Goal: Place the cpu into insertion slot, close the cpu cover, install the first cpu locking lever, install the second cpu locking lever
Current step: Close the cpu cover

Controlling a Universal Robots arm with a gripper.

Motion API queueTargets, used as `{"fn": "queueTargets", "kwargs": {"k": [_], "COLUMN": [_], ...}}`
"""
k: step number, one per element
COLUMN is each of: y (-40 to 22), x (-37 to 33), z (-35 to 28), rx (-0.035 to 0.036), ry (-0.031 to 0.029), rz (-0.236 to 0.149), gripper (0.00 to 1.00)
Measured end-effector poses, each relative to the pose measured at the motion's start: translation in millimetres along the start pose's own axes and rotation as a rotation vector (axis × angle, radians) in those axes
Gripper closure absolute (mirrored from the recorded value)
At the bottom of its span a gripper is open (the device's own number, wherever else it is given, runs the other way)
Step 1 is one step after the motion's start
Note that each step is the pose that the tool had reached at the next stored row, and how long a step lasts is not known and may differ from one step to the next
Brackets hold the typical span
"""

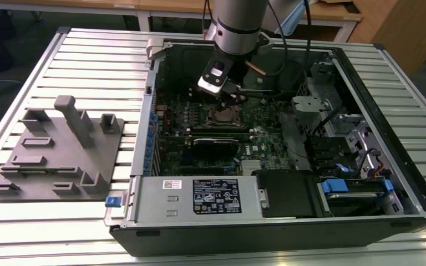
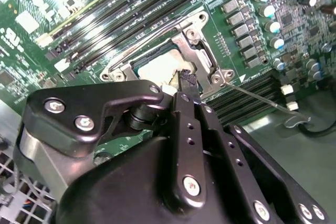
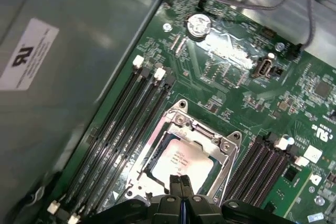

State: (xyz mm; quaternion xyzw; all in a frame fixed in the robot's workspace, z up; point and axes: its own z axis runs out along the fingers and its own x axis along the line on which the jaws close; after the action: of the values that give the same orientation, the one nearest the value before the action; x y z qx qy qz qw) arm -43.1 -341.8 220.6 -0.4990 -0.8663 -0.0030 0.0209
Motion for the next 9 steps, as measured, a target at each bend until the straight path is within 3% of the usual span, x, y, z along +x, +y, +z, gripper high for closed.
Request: {"fn": "queueTargets", "kwargs": {"k": [9], "y": [0.0], "x": [0.0], "z": [0.5], "rx": [0.0054], "ry": [-0.0016], "rz": [-0.144], "gripper": [0.89]}}
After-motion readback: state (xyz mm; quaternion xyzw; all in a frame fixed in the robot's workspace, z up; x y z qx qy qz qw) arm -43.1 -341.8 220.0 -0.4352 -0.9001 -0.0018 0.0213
